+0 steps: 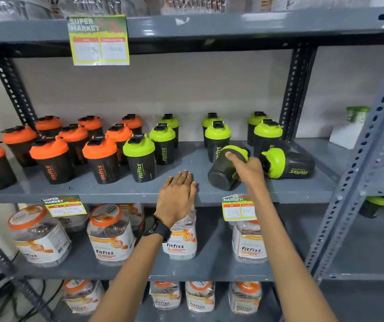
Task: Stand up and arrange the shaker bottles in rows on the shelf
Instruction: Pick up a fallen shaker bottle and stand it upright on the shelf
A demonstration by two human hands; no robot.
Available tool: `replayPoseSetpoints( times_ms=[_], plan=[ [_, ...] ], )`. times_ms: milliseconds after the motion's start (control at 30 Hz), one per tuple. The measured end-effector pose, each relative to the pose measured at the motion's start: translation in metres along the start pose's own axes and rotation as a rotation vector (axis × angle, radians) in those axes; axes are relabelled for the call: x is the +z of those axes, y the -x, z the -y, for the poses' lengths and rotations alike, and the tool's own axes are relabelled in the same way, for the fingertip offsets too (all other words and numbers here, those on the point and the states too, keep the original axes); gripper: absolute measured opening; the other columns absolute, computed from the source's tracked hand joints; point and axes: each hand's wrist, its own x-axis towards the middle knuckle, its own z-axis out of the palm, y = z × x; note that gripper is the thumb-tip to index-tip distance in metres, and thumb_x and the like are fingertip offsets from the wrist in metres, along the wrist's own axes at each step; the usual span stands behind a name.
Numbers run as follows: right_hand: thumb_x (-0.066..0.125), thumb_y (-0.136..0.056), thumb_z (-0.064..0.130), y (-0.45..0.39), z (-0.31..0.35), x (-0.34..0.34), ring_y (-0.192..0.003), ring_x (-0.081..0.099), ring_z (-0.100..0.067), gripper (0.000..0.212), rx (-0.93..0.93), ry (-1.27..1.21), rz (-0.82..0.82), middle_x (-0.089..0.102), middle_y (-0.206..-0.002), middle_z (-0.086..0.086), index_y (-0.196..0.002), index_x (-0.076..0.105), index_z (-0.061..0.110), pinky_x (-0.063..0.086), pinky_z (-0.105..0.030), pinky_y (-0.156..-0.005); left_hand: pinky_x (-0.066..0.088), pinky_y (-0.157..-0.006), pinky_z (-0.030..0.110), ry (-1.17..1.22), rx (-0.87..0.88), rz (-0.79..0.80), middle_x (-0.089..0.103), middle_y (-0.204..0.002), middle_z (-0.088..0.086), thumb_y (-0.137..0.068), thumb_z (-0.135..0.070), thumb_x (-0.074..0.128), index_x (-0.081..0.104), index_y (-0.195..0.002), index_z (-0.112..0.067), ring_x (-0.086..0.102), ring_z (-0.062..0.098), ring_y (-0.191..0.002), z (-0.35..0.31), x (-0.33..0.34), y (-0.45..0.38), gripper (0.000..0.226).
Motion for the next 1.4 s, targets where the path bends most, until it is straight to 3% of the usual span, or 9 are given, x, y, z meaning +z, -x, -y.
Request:
replayPoseSetpoints(
  times_ms=[133,267,433,833,933,1067,1167,1267,1400],
  plan=[
    [0.082,-0.058,0.056,0.010,0.006,-0.004,-0.099,0.066,-0.023,0.069,-0.097,0.014,-0.029,0.069,-0.108,-0.005,-0.107,0.068,0.010,0.054,-0.042,-0.092,0.027,-0.122,0.039,0.000,-0.003,-0.026,0.047,-0.156,0.008,-0.107,-0.034,0.026,0.046,-0.147,-0.012,0.040,0.021,-0.147,0.000,0.003,0.000,0.050],
    [0.085,-0.061,0.050,0.023,0.016,0.003,-0.108,0.049,-0.016,0.083,-0.425,0.204,-0.254,0.047,-0.122,-0.002,-0.127,0.047,0.018,0.038,-0.026,-0.091,0.031,-0.120,0.041,0.008,-0.001,-0.052,0.051,-0.152,0.010,-0.107,-0.034,0.028,0.050,-0.144,-0.011,0.045,0.023,-0.144,0.000,0.003,0.001,0.048],
    [0.087,-0.066,0.034,0.033,0.016,0.026,-0.119,0.052,-0.028,0.080,-0.656,0.318,-0.266,0.046,-0.129,-0.010,-0.127,0.041,0.011,0.048,-0.036,-0.095,0.030,-0.122,0.041,0.001,-0.003,-0.042,0.049,-0.154,0.009,-0.107,-0.033,0.026,0.047,-0.146,-0.011,0.043,0.022,-0.145,0.000,0.000,0.002,0.049],
    [0.087,-0.066,0.040,0.034,-0.008,0.036,-0.126,0.049,-0.031,0.095,-0.657,0.392,-0.285,0.038,-0.138,-0.011,-0.138,0.032,0.011,0.050,-0.038,-0.098,0.027,-0.122,0.039,-0.029,0.003,-0.007,0.043,-0.158,0.008,-0.107,-0.033,0.023,0.042,-0.150,-0.012,0.037,0.021,-0.148,-0.002,-0.003,0.003,0.051],
    [0.080,-0.076,0.040,0.041,-0.014,0.019,-0.128,0.046,-0.028,0.084,-0.678,0.378,-0.257,0.037,-0.138,-0.010,-0.140,0.033,0.011,0.046,-0.037,-0.103,0.026,-0.122,0.038,-0.014,-0.005,-0.016,0.043,-0.158,0.007,-0.107,-0.034,0.025,0.042,-0.150,-0.013,0.038,0.021,-0.148,-0.001,0.000,0.002,0.050],
    [0.073,-0.082,0.015,0.035,-0.014,-0.034,-0.122,0.046,-0.028,0.056,-0.855,0.640,-0.284,0.043,-0.131,-0.011,-0.131,0.046,0.011,0.044,-0.040,-0.103,0.027,-0.122,0.040,0.008,-0.043,-0.021,0.046,-0.156,0.008,-0.107,-0.033,0.028,0.047,-0.147,-0.013,0.039,0.022,-0.147,-0.006,0.003,0.002,0.048],
    [0.068,-0.073,-0.009,0.024,-0.006,-0.070,-0.124,0.044,-0.033,0.070,-0.819,0.905,-0.289,0.042,-0.136,-0.016,-0.137,0.044,0.008,0.044,-0.043,-0.102,0.029,-0.119,0.045,0.017,-0.084,-0.017,0.053,-0.148,0.009,-0.107,-0.030,0.028,0.052,-0.137,-0.012,0.044,0.026,-0.142,-0.018,0.002,0.000,0.043],
    [0.073,-0.075,-0.003,0.006,0.002,-0.089,-0.143,0.026,-0.042,0.091,-0.669,1.212,-0.171,0.028,-0.152,-0.023,-0.151,0.025,0.005,0.035,-0.049,-0.113,0.030,-0.118,0.045,0.054,-0.090,-0.013,0.056,-0.141,0.009,-0.107,-0.029,0.027,0.054,-0.129,-0.012,0.046,0.026,-0.138,-0.039,0.000,-0.005,0.039],
    [0.070,-0.082,0.002,-0.014,-0.004,-0.096,-0.150,0.009,-0.045,0.097,-0.562,1.417,-0.011,0.012,-0.163,-0.021,-0.156,0.007,0.004,0.015,-0.052,-0.122,0.026,-0.121,0.044,0.014,-0.126,-0.020,0.051,-0.148,0.008,-0.106,-0.028,0.025,0.050,-0.136,-0.011,0.041,0.024,-0.143,-0.058,0.003,-0.009,0.042]
  ],
)
